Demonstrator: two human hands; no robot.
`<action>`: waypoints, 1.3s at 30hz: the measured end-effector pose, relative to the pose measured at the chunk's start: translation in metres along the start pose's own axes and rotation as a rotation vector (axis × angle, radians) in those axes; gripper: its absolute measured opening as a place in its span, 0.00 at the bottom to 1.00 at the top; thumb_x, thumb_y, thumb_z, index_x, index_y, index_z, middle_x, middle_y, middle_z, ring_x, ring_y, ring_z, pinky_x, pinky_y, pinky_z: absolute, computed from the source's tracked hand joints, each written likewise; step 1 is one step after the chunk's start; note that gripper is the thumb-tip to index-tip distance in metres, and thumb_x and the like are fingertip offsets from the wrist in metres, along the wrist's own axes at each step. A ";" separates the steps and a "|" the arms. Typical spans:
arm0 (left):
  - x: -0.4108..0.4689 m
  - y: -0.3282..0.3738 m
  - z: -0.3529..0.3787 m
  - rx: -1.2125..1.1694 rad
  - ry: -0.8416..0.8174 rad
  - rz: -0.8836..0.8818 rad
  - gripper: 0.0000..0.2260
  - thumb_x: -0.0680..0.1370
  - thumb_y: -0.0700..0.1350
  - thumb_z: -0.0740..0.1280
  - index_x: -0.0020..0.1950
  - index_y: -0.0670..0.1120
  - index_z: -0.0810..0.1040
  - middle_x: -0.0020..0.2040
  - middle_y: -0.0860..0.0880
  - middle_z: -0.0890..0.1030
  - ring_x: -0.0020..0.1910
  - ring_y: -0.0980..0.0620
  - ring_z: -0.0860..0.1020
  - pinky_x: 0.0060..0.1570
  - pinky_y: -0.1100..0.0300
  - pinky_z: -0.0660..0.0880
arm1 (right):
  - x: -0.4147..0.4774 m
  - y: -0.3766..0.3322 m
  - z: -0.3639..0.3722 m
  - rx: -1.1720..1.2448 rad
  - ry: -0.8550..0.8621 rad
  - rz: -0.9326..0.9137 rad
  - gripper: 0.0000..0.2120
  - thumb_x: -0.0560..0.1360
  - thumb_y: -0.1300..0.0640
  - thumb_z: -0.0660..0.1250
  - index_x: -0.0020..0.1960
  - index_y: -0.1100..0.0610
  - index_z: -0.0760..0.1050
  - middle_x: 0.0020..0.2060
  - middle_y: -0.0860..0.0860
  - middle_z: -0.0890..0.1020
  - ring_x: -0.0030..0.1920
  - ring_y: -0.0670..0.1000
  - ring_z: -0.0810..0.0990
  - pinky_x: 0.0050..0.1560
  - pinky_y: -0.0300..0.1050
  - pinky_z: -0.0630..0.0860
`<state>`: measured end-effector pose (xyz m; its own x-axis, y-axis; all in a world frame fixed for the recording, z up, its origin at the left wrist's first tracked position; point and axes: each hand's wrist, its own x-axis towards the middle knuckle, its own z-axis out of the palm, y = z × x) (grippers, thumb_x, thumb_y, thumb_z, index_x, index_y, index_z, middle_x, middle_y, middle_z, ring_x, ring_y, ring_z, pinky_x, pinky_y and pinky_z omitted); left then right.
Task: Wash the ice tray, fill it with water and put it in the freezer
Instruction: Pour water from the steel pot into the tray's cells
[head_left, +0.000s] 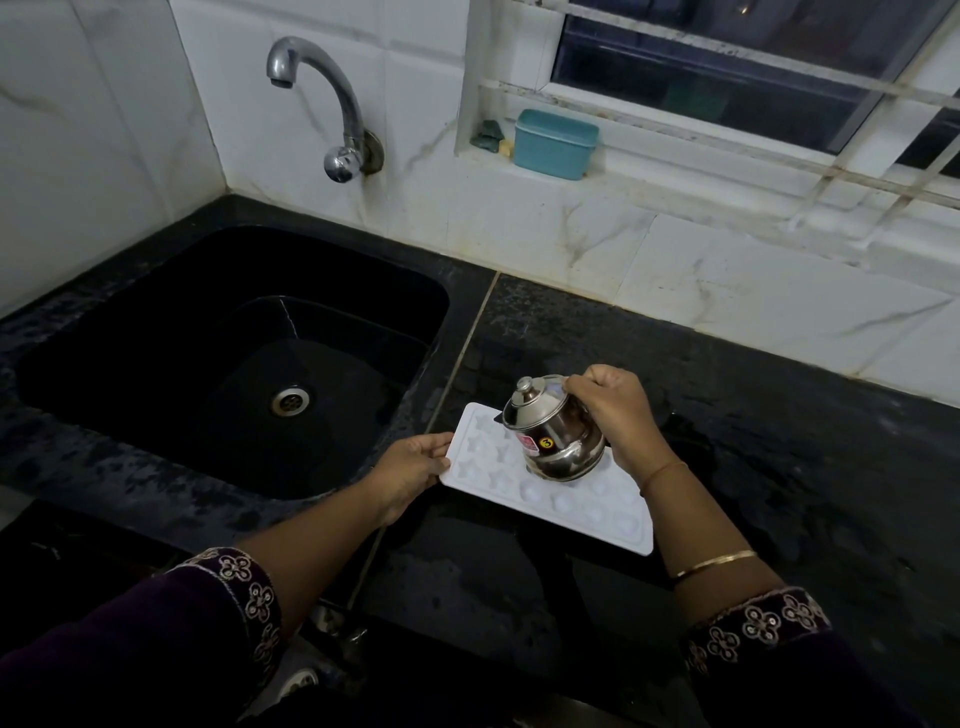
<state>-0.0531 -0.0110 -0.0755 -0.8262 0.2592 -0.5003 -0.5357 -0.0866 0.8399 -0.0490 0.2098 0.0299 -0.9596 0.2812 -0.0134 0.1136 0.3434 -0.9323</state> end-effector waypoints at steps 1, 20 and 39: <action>-0.001 0.000 0.001 -0.003 0.004 0.000 0.20 0.78 0.28 0.57 0.70 0.36 0.68 0.64 0.41 0.77 0.62 0.44 0.77 0.61 0.52 0.74 | 0.000 0.001 0.000 -0.011 -0.005 -0.007 0.17 0.72 0.64 0.66 0.28 0.57 0.65 0.25 0.52 0.66 0.29 0.47 0.66 0.32 0.41 0.65; -0.003 -0.003 0.003 0.006 0.036 0.028 0.19 0.78 0.29 0.58 0.70 0.36 0.69 0.64 0.42 0.77 0.62 0.45 0.76 0.64 0.51 0.72 | -0.007 -0.011 0.001 -0.193 -0.056 -0.088 0.17 0.72 0.63 0.66 0.28 0.57 0.64 0.26 0.51 0.67 0.29 0.46 0.65 0.32 0.40 0.64; 0.000 -0.005 0.002 0.021 0.045 0.044 0.19 0.78 0.29 0.59 0.69 0.36 0.69 0.63 0.42 0.78 0.60 0.46 0.77 0.60 0.54 0.74 | -0.007 -0.013 0.001 -0.193 -0.059 -0.113 0.19 0.71 0.64 0.67 0.27 0.55 0.62 0.25 0.49 0.65 0.28 0.46 0.64 0.31 0.39 0.63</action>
<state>-0.0495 -0.0084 -0.0791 -0.8563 0.2118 -0.4711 -0.4951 -0.0766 0.8655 -0.0443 0.2022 0.0421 -0.9818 0.1802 0.0604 0.0465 0.5359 -0.8430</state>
